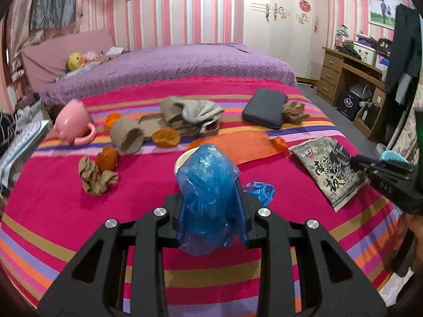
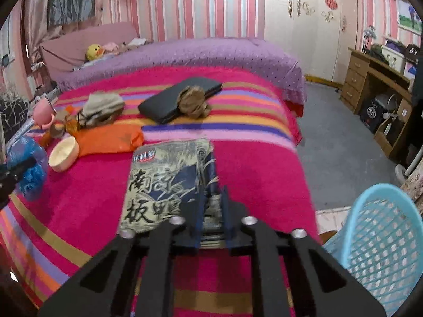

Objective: Collect trash
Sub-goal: 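Grasp the blue plastic bag with left tool while right tool grasps the printed paper packet, then carry both items to the blue basket and open both tools to drop them, then grasp the white round lid with left tool while right tool grasps the orange bag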

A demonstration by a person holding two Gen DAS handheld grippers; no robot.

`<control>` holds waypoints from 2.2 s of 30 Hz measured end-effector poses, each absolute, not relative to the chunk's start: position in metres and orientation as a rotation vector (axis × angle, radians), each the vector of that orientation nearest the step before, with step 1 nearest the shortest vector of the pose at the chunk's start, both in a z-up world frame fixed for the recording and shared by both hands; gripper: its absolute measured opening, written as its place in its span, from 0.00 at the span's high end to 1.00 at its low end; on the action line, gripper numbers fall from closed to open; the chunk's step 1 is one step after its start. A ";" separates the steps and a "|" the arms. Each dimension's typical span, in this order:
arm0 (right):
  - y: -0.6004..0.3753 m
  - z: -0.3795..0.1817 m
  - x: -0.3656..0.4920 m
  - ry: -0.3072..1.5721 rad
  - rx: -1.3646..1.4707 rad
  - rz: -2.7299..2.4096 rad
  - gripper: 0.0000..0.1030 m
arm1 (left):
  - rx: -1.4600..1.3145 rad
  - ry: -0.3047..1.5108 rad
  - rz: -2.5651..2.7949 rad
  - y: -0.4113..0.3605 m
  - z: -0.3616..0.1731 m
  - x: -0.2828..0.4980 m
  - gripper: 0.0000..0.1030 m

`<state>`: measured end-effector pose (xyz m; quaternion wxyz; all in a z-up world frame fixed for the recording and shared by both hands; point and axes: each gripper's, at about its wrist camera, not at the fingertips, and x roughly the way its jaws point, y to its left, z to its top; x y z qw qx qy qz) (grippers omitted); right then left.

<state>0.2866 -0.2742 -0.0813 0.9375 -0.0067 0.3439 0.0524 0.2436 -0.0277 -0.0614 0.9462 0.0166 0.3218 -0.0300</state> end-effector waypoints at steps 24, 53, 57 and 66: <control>-0.545 -0.055 0.172 0.556 0.166 -0.230 0.91 | 0.116 0.647 -0.431 -0.300 -0.052 0.237 0.72; -0.518 -0.055 0.187 0.499 0.233 -0.277 0.17 | 0.147 0.620 -0.311 -0.259 -0.044 0.249 0.05; -0.486 -0.051 0.203 0.501 0.213 -0.273 0.09 | 0.128 0.605 -0.248 -0.204 -0.031 0.249 0.05; -0.417 -0.048 0.239 0.517 0.162 -0.220 0.05 | 0.138 0.596 -0.057 -0.088 -0.036 0.265 0.05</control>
